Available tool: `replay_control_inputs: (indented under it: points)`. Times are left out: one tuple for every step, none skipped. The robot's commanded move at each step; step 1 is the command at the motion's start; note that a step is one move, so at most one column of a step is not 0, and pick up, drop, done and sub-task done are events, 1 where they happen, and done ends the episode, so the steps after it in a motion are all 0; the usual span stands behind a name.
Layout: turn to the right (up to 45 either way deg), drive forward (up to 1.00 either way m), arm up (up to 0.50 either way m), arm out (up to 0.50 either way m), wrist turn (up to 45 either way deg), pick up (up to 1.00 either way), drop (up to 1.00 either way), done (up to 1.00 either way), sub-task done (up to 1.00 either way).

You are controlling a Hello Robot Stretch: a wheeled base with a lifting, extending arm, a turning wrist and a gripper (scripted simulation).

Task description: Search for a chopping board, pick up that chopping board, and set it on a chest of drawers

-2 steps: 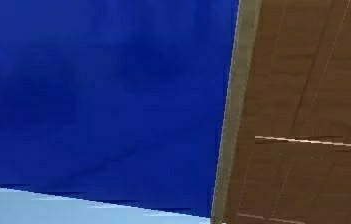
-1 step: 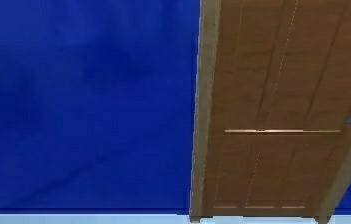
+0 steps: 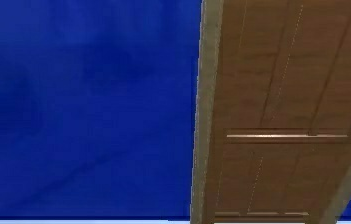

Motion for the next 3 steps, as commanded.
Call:
replay_control_inputs:
  points:
    - [-45.0,0.00,0.00,0.00,0.0,0.00,0.00,0.00,0.00]
    - [-39.0,0.00,0.00,0.00,0.0,0.00,0.00,0.00,0.00]
    - [0.0,0.20,0.00,0.00,0.0,0.00,0.00,0.00,0.00]
